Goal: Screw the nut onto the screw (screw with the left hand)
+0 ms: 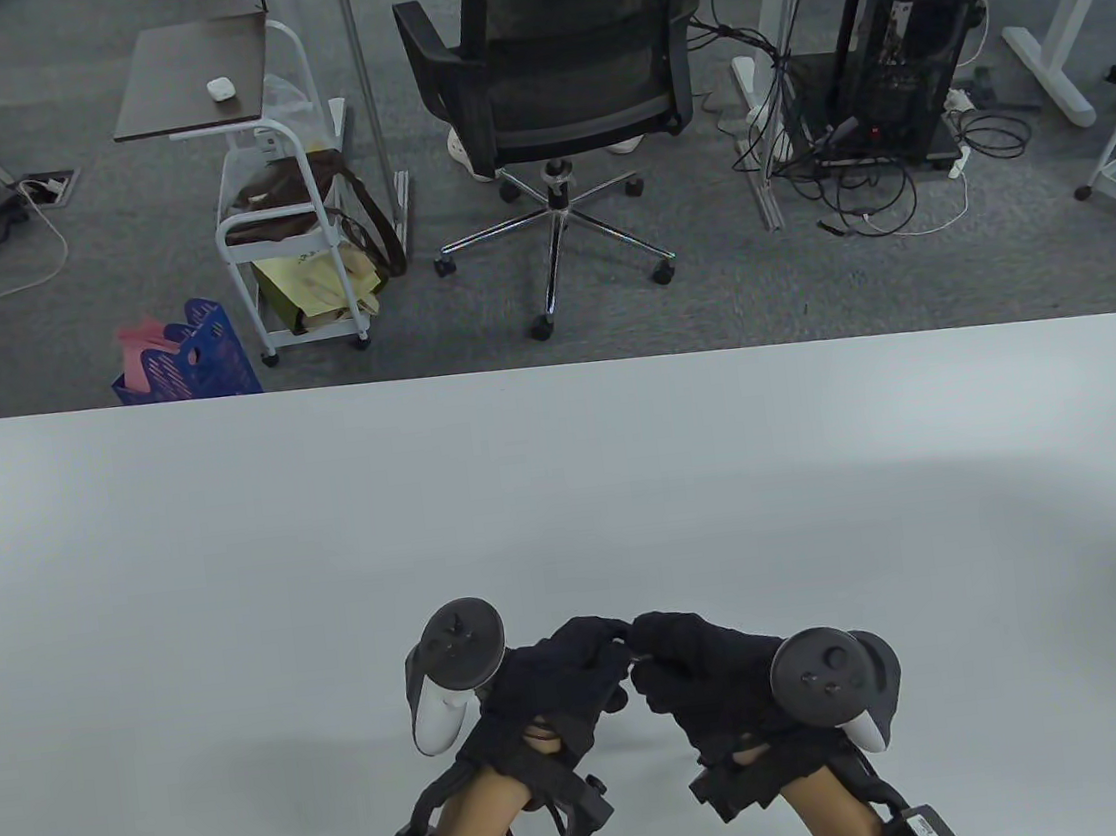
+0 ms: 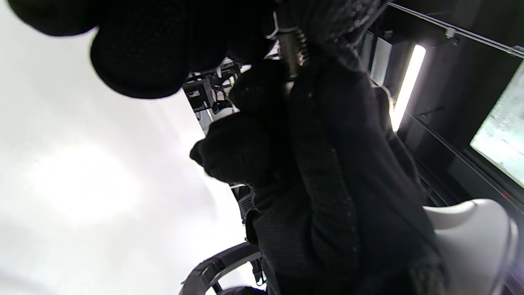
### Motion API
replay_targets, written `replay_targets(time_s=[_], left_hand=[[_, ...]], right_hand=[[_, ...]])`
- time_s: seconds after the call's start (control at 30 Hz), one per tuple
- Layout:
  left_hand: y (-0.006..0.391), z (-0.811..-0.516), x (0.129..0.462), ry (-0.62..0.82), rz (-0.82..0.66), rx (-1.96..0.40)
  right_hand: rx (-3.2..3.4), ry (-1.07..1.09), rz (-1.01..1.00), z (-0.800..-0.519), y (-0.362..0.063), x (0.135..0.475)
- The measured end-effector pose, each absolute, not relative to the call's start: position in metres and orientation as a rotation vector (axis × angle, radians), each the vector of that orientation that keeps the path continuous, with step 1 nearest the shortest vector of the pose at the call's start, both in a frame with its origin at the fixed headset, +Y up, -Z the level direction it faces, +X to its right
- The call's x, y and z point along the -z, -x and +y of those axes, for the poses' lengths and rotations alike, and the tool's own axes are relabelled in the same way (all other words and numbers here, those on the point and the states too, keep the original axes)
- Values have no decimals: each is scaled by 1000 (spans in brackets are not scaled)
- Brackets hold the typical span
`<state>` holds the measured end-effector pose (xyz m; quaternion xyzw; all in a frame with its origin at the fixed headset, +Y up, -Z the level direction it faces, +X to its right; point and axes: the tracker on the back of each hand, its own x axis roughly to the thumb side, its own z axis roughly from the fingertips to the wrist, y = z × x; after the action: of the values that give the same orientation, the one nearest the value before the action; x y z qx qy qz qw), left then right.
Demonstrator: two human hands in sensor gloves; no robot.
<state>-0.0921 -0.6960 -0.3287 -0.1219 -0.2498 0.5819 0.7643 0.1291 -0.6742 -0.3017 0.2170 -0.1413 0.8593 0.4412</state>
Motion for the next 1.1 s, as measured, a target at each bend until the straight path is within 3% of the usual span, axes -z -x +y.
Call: replay_targets(time_s=[0.37,0.5,0.67,0.93,1.1], left_hand=[[95,-692,327,155,-525,-1194],[94,-690,329,185,-605,-1198],[99,-693,329,156,-537,-1207],[96,-691,329,195,-613,-1209],[96,-694,328,151,-560,-1189]], right_hand=[[-2126,-539,-351,-675,-128,301],[-2105,-533,-336,-675,-130,302],[-2072,-524,-306,-676,-130,303],[-2077,-524,-316,-675,-131,303],[-2084,-528,-317,-676,-129,303]])
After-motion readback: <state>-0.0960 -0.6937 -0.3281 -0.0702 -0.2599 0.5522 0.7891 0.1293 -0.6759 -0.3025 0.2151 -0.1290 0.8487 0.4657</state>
